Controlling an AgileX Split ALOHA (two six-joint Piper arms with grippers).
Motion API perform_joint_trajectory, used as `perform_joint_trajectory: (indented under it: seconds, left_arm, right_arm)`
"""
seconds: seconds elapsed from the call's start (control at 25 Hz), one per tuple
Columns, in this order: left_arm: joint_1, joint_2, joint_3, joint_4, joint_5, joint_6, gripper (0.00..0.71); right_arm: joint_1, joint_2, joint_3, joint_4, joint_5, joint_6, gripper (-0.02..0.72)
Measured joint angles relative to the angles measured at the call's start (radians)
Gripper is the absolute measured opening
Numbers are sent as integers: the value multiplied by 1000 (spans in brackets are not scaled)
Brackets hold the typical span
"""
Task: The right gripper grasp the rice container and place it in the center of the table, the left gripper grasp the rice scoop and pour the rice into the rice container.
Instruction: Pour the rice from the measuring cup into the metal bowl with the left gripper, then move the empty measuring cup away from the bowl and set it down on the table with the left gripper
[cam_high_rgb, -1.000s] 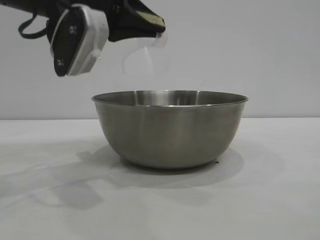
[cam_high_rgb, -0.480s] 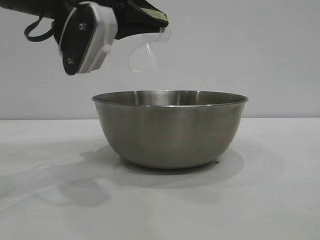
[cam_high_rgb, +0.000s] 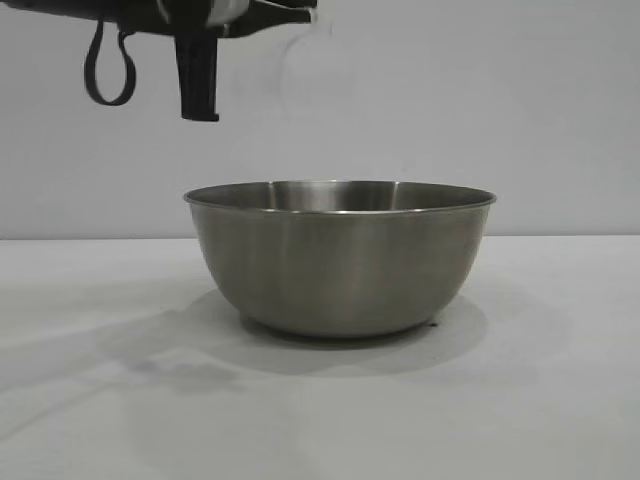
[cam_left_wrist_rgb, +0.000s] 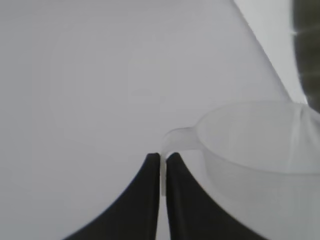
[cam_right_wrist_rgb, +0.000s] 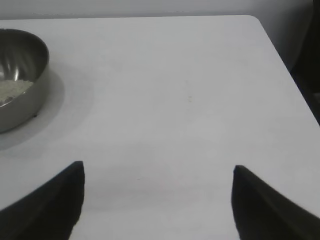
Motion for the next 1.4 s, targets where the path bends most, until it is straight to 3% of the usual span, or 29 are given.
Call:
perform_joint_trajectory:
  seconds: [0.4,0.6,0.76,1.12,1.4]
  left_arm:
    - [-2,0,0,-410,-12,-679,0]
    - [-2,0,0,-623,-12,-816,0]
    - [26,0,0,-730,-12,-873,0]
    - [136,10,44,-765,-4,-960,0]
    - [152,50,171,-714,-11,-1061,0]
  right_arm:
    - [0,0,0,0,0,0,520]
    - [0,0,0,0,0,0,520]
    - [0,0,0,0,0,0,520]
    - [0,0,0,0,0,0,520]
    - [0,0,0,0,0,0,520]
